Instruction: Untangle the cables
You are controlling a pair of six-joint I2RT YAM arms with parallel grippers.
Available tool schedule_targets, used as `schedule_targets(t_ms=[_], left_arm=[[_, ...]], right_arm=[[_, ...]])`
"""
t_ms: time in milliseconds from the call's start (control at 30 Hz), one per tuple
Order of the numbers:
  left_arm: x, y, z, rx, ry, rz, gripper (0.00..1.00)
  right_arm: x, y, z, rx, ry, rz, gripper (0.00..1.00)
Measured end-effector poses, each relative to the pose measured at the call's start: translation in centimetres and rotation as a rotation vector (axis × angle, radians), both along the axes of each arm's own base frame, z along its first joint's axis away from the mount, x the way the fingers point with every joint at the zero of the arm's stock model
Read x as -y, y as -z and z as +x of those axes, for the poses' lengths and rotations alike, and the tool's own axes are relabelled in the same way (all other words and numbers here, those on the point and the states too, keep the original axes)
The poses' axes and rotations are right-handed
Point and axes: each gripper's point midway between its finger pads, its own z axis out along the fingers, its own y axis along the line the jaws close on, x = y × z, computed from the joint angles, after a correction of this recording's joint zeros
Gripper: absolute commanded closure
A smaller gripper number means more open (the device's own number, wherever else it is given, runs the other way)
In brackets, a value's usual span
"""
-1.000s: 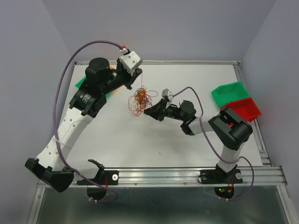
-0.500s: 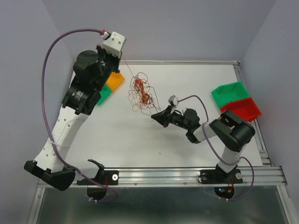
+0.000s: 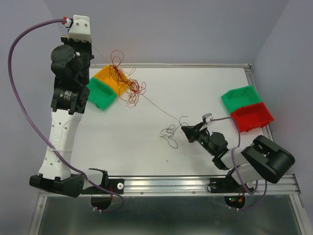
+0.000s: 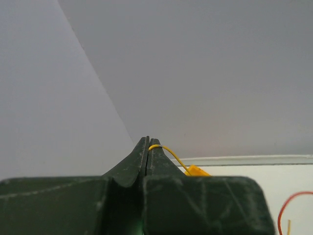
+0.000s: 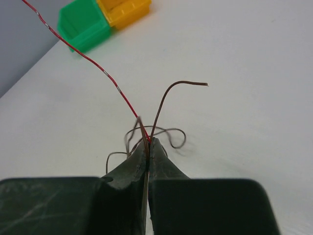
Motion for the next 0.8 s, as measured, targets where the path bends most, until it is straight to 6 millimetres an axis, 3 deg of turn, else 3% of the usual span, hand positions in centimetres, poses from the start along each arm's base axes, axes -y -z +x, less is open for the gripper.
schedule_targets(t_ms=[67, 100, 133, 167, 200, 267, 333, 600, 800], left_arm=[[0.5, 0.0, 0.0, 0.006, 0.031, 0.004, 1.0], [0.9, 0.2, 0.0, 0.003, 0.053, 0.006, 1.0], [1.4, 0.3, 0.0, 0.003, 0.083, 0.01, 1.0], [2.0, 0.5, 0.0, 0.002, 0.118, 0.015, 1.0], [2.8, 0.8, 0.0, -0.004, 0.161, 0.019, 1.0], [4.3, 1.4, 0.1, -0.019, 0.232, 0.028, 1.0], [5.8, 2.3, 0.1, -0.039, 0.291, 0.037, 1.0], [10.8, 6.9, -0.1, -0.151, 0.484, 0.062, 1.0], [15.9, 8.7, -2.5, -0.198, 0.638, 0.082, 1.0]], right_arm=[[1.4, -1.1, 0.1, 0.025, 0.067, 0.024, 0.99], [1.8, -1.6, 0.2, 0.034, 0.089, 0.031, 0.93], [2.1, -2.1, 0.2, 0.046, 0.099, 0.039, 0.79], [2.3, -2.6, 0.2, 0.06, 0.105, 0.039, 0.47], [2.3, -3.0, 0.3, 0.066, 0.106, 0.039, 0.32], [2.0, -3.1, 0.4, 0.067, 0.089, 0.003, 0.14], [1.5, -3.2, 0.6, 0.056, 0.074, -0.02, 0.05], [-2.1, -8.6, 1.1, 0.141, -0.093, -0.061, 0.05], [-6.5, -10.8, 1.5, 0.204, -0.293, -0.081, 0.05]])
